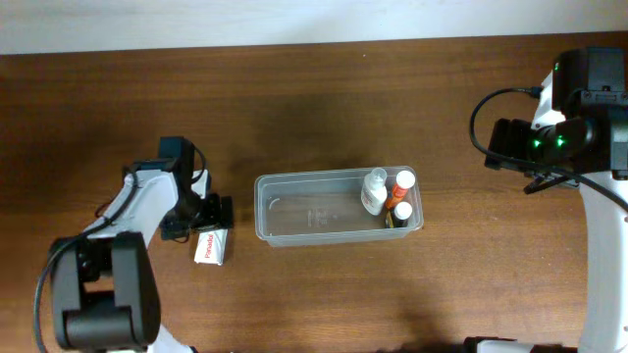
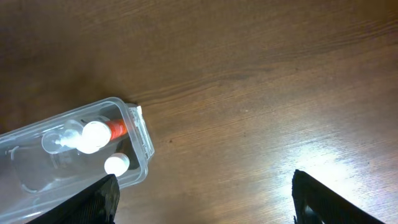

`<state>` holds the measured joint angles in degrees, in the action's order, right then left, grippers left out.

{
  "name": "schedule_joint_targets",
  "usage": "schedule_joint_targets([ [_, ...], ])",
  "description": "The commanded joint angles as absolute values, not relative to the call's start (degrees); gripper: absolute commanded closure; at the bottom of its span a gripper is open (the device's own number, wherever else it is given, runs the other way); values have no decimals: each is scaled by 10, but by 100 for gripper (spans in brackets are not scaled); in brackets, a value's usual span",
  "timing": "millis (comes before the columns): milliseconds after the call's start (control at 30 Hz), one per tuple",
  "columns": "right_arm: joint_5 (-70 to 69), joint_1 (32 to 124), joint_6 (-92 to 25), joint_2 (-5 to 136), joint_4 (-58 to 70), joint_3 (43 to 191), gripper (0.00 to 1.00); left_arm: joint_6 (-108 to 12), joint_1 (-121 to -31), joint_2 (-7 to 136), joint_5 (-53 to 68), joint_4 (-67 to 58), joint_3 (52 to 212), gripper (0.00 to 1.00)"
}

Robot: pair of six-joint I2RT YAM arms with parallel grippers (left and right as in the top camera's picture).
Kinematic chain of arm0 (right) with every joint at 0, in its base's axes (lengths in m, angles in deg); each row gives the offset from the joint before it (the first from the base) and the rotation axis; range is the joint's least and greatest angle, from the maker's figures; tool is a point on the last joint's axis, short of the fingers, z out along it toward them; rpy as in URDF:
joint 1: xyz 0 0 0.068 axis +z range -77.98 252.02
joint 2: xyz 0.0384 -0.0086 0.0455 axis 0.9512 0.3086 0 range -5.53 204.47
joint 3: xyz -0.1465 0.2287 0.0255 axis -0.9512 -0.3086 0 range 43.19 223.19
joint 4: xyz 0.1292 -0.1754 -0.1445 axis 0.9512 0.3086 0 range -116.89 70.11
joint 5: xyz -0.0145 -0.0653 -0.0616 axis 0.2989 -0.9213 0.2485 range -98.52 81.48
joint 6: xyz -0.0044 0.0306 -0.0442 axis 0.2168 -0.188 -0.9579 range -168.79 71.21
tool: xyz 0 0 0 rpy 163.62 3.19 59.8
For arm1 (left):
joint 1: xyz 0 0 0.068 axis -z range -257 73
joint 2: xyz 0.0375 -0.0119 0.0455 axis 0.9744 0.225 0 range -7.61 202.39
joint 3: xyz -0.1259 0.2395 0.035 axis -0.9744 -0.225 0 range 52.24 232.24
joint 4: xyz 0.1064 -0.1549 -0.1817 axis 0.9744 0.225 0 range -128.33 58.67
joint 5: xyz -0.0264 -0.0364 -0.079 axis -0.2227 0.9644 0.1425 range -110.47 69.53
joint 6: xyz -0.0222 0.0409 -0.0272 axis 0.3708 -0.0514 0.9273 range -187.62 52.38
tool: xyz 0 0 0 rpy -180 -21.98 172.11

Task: Pack container
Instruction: 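Grasp the white Panadol box with left gripper and drop it in container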

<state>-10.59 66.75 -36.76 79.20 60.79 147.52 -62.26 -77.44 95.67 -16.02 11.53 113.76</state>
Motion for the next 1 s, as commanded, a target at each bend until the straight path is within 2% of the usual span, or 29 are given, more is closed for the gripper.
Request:
schedule_joint_targets([
  [0, -101, 664, -370, 796, 607, 1472, 20, -634, -758, 976, -162, 114, 1143, 11],
  [33, -101, 664, -370, 797, 607, 1472, 20, -634, -754, 976, -162, 114, 1143, 21],
  [133, -101, 664, -370, 797, 608, 1472, 20, -634, -745, 976, -162, 114, 1143, 42],
  [367, -101, 664, -370, 797, 608, 1472, 20, -633, -737, 976, -162, 124, 1143, 59],
  [533, -101, 664, -370, 797, 608, 1472, 20, -634, -737, 955, -162, 154, 1156, 61],
  [733, -101, 664, -370, 797, 608, 1472, 20, -634, -729, 867, -161, 214, 1251, 60],
  [833, -101, 664, -370, 797, 608, 1472, 20, -644, -697, 815, -161, 215, 1294, 60],
  [967, -102, 664, -370, 797, 608, 1472, 20, -730, -586, 751, -162, 156, 1312, 60],
])
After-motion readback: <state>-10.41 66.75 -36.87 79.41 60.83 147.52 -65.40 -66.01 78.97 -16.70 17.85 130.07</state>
